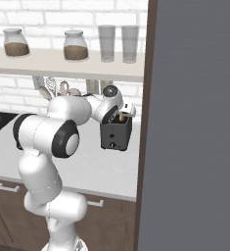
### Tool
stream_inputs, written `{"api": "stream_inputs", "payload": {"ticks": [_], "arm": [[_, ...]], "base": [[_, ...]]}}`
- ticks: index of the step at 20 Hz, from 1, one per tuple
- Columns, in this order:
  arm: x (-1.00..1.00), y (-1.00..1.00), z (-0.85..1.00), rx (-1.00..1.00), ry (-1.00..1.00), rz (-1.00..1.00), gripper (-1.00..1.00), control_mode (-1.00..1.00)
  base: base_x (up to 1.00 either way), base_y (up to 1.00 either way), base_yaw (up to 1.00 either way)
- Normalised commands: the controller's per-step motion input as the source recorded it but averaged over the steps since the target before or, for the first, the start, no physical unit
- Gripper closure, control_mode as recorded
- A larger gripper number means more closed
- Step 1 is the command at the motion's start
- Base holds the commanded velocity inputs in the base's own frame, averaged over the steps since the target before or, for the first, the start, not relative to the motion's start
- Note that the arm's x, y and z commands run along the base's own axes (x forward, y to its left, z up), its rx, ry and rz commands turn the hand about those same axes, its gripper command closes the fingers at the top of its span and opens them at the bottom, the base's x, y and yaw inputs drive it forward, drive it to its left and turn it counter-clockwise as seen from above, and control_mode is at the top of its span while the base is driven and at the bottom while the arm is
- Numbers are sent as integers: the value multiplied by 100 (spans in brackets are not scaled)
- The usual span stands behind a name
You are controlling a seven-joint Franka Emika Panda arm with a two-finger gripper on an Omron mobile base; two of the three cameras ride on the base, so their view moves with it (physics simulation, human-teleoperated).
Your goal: Start the toaster. Once the lever pops up, take the bread to the plate on the dining counter.
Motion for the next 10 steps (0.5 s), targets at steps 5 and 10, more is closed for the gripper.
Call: {"api": "stream_inputs", "payload": {"ticks": [5,10], "arm": [[0,0,0,0,0,0,-100,-100],[0,0,0,0,0,0,-100,-100]], "base": [[0,0,0],[0,0,0]]}}
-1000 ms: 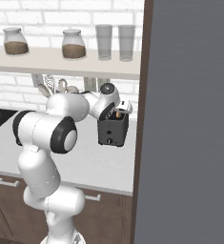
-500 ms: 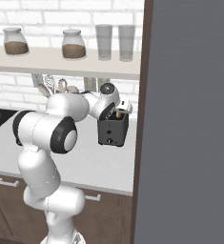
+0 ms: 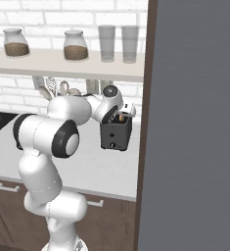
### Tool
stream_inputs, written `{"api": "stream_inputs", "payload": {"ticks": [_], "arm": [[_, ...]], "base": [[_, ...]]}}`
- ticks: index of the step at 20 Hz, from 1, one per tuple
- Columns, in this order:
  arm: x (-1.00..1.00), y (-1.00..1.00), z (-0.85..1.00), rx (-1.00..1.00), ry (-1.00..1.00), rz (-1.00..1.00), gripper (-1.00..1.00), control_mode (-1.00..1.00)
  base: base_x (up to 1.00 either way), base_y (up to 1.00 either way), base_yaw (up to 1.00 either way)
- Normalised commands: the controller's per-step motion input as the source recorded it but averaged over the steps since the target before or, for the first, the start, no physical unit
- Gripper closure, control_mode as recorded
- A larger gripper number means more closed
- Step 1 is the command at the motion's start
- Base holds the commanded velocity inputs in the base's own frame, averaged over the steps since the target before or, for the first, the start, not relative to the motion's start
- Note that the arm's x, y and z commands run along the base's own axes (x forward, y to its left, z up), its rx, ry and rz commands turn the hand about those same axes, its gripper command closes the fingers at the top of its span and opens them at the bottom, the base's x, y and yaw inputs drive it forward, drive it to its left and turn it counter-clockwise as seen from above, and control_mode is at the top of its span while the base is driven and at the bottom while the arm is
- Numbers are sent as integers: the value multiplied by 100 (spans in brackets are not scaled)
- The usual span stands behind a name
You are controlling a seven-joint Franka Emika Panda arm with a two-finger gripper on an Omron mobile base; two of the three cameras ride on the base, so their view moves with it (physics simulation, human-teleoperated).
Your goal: Start the toaster. Once the lever pops up, take the bread to the plate on the dining counter.
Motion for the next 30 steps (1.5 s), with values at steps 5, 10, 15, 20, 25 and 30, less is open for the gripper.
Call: {"api": "stream_inputs", "payload": {"ticks": [5,10,15,20,25,30], "arm": [[0,0,0,0,0,0,-100,-100],[0,0,0,0,0,0,-100,-100],[0,0,0,0,0,0,-100,-100],[0,0,0,0,0,0,-100,-100],[0,0,0,0,0,0,-100,-100],[0,0,0,0,0,0,-100,-100]], "base": [[0,0,0],[0,0,0],[0,0,0],[0,0,0],[0,0,0],[0,0,0]]}}
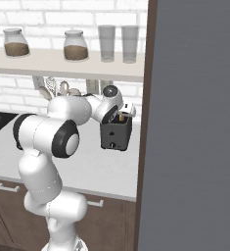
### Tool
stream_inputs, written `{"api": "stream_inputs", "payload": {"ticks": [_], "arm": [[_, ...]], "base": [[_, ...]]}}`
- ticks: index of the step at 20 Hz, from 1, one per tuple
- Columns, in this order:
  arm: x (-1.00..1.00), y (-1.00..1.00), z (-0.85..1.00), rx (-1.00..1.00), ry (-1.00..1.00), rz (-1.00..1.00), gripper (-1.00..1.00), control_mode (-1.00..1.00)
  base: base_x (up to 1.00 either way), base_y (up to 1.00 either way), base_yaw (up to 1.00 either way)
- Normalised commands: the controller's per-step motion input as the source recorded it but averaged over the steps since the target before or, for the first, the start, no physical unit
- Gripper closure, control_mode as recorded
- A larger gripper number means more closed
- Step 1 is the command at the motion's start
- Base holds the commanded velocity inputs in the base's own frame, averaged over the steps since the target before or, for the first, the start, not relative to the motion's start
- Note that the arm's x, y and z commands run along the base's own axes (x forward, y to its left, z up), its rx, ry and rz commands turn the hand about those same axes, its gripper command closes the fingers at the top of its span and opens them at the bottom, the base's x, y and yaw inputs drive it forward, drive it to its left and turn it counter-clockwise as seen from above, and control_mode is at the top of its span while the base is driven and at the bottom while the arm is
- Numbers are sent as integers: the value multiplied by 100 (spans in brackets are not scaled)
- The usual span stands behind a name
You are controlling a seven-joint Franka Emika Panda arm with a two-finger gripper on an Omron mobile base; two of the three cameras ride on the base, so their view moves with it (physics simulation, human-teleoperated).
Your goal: Start the toaster. Once the lever pops up, take the bread to the plate on the dining counter.
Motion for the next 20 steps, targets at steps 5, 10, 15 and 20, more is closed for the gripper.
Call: {"api": "stream_inputs", "payload": {"ticks": [5,10,15,20], "arm": [[0,0,0,0,0,0,-100,-100],[0,0,0,0,0,0,-100,-100],[0,0,0,0,0,0,-100,-100],[0,0,0,0,0,0,-100,-100]], "base": [[0,0,0],[0,0,0],[0,0,0],[0,0,0]]}}
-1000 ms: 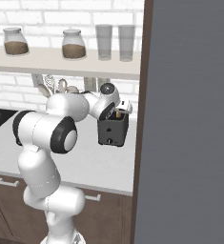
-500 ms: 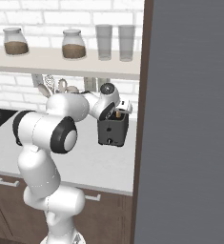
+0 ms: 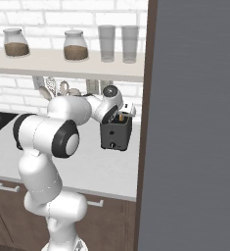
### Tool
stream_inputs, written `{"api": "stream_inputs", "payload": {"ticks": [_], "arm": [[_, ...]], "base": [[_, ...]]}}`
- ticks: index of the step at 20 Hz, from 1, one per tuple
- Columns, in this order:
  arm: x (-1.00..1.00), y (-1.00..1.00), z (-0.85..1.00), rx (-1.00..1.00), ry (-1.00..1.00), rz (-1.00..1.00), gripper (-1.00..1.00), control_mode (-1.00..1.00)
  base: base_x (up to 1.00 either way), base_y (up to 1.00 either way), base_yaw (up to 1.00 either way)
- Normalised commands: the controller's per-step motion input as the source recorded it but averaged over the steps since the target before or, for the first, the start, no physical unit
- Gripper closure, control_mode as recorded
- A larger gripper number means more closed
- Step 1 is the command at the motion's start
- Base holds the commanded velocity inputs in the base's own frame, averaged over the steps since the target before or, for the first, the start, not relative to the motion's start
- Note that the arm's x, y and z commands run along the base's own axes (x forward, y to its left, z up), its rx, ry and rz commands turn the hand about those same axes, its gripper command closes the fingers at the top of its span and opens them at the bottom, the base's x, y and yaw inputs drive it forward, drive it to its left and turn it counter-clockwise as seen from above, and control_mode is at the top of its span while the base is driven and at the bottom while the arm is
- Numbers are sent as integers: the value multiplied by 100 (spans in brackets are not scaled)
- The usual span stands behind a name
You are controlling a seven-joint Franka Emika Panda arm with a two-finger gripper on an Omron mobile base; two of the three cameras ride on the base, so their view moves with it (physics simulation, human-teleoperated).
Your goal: Start the toaster. Once the lever pops up, take the bread to the plate on the dining counter.
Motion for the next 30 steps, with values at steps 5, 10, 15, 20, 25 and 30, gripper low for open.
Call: {"api": "stream_inputs", "payload": {"ticks": [5,10,15,20,25,30], "arm": [[0,0,0,0,0,0,-100,-100],[0,0,0,0,0,0,-100,-100],[0,0,0,0,0,0,-100,-100],[0,0,0,0,0,0,-100,-100],[0,0,0,0,0,0,-100,-100],[0,0,0,0,0,0,-100,-100]], "base": [[0,0,0],[0,0,0],[0,0,0],[0,0,0],[0,0,0],[0,0,0]]}}
